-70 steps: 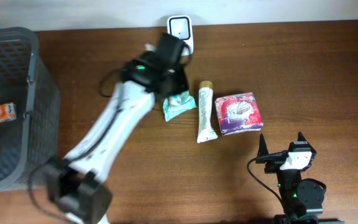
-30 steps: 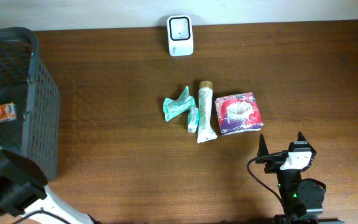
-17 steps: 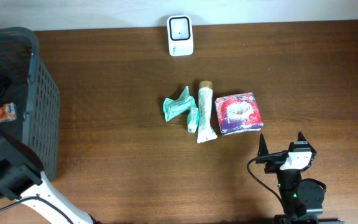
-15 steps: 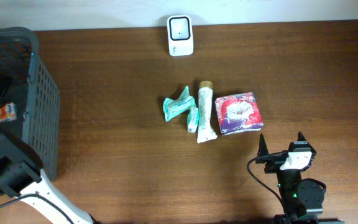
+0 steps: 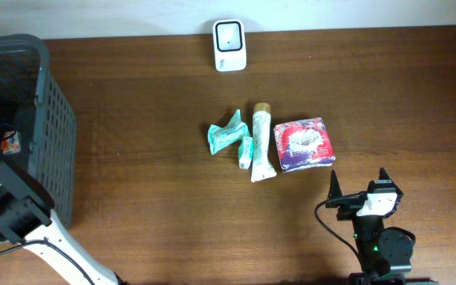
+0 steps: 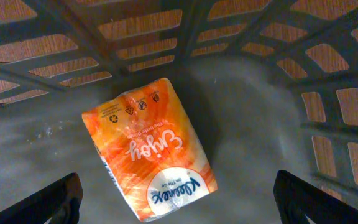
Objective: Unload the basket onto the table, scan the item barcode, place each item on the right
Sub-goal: 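Reach the left gripper into the basket and grasp the small orange box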
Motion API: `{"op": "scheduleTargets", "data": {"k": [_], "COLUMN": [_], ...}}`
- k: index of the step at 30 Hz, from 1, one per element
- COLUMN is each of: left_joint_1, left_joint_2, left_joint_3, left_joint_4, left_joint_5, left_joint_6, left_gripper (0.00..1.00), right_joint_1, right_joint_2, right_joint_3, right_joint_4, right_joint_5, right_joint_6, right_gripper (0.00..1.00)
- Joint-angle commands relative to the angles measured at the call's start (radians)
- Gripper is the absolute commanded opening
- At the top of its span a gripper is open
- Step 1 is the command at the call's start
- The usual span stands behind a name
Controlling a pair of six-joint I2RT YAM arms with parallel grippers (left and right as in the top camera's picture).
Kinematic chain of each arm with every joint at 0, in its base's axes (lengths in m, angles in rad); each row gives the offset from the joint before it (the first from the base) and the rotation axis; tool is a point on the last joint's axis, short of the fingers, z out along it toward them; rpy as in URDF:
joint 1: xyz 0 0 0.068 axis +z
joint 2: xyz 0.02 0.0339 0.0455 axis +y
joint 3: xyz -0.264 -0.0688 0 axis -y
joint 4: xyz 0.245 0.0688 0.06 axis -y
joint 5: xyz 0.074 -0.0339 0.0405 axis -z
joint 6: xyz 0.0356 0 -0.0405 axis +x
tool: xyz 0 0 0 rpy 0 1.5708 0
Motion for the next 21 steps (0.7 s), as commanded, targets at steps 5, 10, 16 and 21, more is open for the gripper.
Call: {"op": "scheduleTargets", "data": {"k": [5, 10, 16, 21], "left_joint_1": [-0.003, -0.046, -0.125, -0.074], "left_joint_2": [0.153, -0.086, 0.033, 0.099], "left_joint_3": [0.004, 0.018, -0.028, -0.028], "left_joint_4": [-0.049, -0.077, -0.075, -0.050], "left_joint_5": [-0.016, -0.029, -0.252, -0.233], "left_joint_6": [-0.009, 0.031, 0.145, 0.039], "left_gripper": [0.93, 0.91, 0.88, 0.92], "right_joint_1": [0.007, 0.007, 0.007, 0.007], "right_joint_2": [-0.007, -0.007, -0.007, -0.007], "right_joint_3": [-0.007, -0.007, -0.007, -0.007], "right_joint_4": [-0.004, -0.004, -0.004, -0.003], "right_joint_5": [0.009, 0.009, 0.009, 0.009], "right_joint_6": [0.001, 0.001, 0.001, 0.001], "right_gripper": [0.99, 0.99, 0.99, 0.99]}}
